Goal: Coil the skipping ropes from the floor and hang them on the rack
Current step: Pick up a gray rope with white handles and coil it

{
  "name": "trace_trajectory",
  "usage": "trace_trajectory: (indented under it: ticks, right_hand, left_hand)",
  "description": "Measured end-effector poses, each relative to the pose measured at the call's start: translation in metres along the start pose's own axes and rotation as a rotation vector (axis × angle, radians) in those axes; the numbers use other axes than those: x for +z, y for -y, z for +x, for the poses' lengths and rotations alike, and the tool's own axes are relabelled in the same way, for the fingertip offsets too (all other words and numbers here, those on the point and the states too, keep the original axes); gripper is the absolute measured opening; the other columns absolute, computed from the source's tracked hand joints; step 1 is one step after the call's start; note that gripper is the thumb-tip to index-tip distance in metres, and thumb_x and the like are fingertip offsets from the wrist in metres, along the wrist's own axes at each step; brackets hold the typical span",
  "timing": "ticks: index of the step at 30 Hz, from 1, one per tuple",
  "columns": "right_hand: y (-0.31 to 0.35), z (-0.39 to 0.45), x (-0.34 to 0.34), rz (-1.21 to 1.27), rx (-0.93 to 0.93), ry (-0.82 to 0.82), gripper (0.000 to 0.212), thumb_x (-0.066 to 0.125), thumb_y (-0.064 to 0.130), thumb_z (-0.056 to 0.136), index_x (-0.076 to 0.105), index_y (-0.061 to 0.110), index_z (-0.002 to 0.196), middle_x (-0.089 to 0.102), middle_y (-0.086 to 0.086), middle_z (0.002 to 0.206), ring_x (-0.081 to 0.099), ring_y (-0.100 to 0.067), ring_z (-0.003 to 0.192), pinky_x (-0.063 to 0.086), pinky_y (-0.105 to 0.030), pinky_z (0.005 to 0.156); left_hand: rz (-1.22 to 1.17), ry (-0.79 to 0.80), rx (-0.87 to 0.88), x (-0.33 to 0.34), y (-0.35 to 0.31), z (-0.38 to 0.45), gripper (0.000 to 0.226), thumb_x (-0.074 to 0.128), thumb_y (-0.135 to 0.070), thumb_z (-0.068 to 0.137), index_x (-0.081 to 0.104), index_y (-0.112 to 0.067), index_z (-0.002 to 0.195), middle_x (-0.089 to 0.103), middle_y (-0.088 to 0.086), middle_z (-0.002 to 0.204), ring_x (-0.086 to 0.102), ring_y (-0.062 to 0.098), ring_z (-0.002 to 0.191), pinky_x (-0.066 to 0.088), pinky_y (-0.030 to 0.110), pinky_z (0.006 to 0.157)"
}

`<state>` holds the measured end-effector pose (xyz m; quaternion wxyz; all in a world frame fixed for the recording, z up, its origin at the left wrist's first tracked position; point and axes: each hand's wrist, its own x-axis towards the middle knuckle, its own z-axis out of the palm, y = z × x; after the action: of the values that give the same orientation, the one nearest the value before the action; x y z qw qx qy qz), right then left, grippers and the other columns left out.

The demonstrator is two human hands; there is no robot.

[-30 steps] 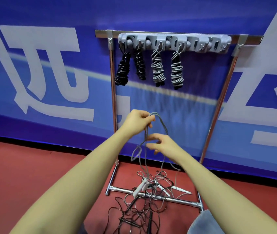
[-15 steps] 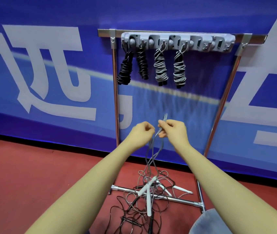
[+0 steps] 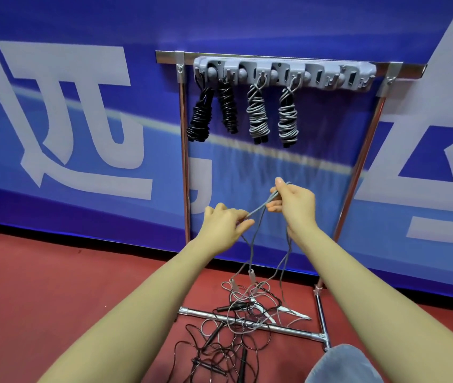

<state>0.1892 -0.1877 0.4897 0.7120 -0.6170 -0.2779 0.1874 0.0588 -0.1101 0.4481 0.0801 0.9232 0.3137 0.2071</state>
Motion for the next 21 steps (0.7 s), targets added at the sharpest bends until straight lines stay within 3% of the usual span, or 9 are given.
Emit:
trace_trajectory:
  ticks: [2,6,8,10,13,17,21]
  right_hand:
    - [0.008,0.001,0.002,0.068,0.023,0.033,0.032,0.057,0.021,0.095,0.063,0.002,0.070,0.057,-0.010,0.060,0.056,-0.009,0.039,0.049,-0.018,0.045]
    - [0.021,0.004,0.002,0.181,0.047,0.052,0.030,0.056,0.021,0.096,0.063,0.002,0.074,0.058,-0.009,0.060,0.055,-0.008,0.042,0.049,-0.018,0.048]
    - [0.022,0.005,-0.001,0.238,0.053,0.048,0.029,0.054,0.021,0.097,0.063,0.002,0.076,0.059,-0.006,0.057,0.056,-0.008,0.044,0.049,-0.018,0.049]
    - [0.020,0.006,-0.005,0.286,0.062,0.051,0.029,0.053,0.021,0.098,0.063,0.002,0.078,0.060,-0.005,0.058,0.057,-0.009,0.047,0.050,-0.018,0.050]
    - [0.012,0.009,-0.008,0.305,0.082,0.101,0.033,0.048,0.026,0.100,0.063,0.001,0.085,0.064,-0.007,0.076,0.059,-0.012,0.056,0.048,-0.020,0.050]
    - [-0.015,0.007,-0.011,0.010,0.176,0.310,0.028,0.045,0.028,0.100,0.061,0.006,0.103,0.059,-0.003,0.088,0.047,-0.011,0.063,0.039,-0.019,0.049]
    - [-0.043,-0.011,-0.015,-0.472,0.110,0.617,0.014,0.059,0.027,0.093,0.066,0.019,0.101,0.064,0.011,0.092,0.055,-0.007,0.081,0.042,-0.022,0.069]
  left_hand:
    - [-0.130,0.036,0.049,0.001,-0.003,0.005,0.029,0.043,-0.034,0.099,0.066,-0.020,0.112,0.056,0.003,0.098,0.048,0.023,0.094,0.034,0.034,0.080]
    - [-0.611,0.029,-0.058,-0.010,-0.012,0.013,0.018,0.058,-0.021,0.093,0.071,-0.009,0.095,0.053,0.001,0.085,0.051,0.011,0.069,0.044,0.026,0.072]
    - [-0.643,0.039,-0.102,-0.016,-0.015,0.016,0.017,0.060,-0.019,0.091,0.071,-0.006,0.089,0.058,0.002,0.076,0.052,0.009,0.058,0.046,0.027,0.065]
    - [-0.620,0.055,-0.112,-0.022,-0.017,0.019,0.018,0.061,-0.019,0.090,0.070,-0.004,0.087,0.058,-0.002,0.071,0.053,0.005,0.054,0.046,0.019,0.060]
    - [-0.624,0.045,-0.139,-0.026,-0.018,0.023,0.021,0.061,-0.018,0.090,0.069,0.000,0.083,0.057,0.000,0.057,0.049,-0.001,0.042,0.040,0.009,0.049]
    - [-0.726,-0.046,-0.192,-0.035,-0.019,0.033,0.021,0.060,-0.014,0.089,0.067,0.002,0.079,0.054,0.003,0.051,0.046,0.000,0.039,0.040,0.013,0.049]
    - [-0.676,-0.039,-0.152,-0.049,-0.025,0.043,0.020,0.060,-0.013,0.088,0.068,0.004,0.079,0.055,0.004,0.052,0.046,0.000,0.038,0.042,0.014,0.048]
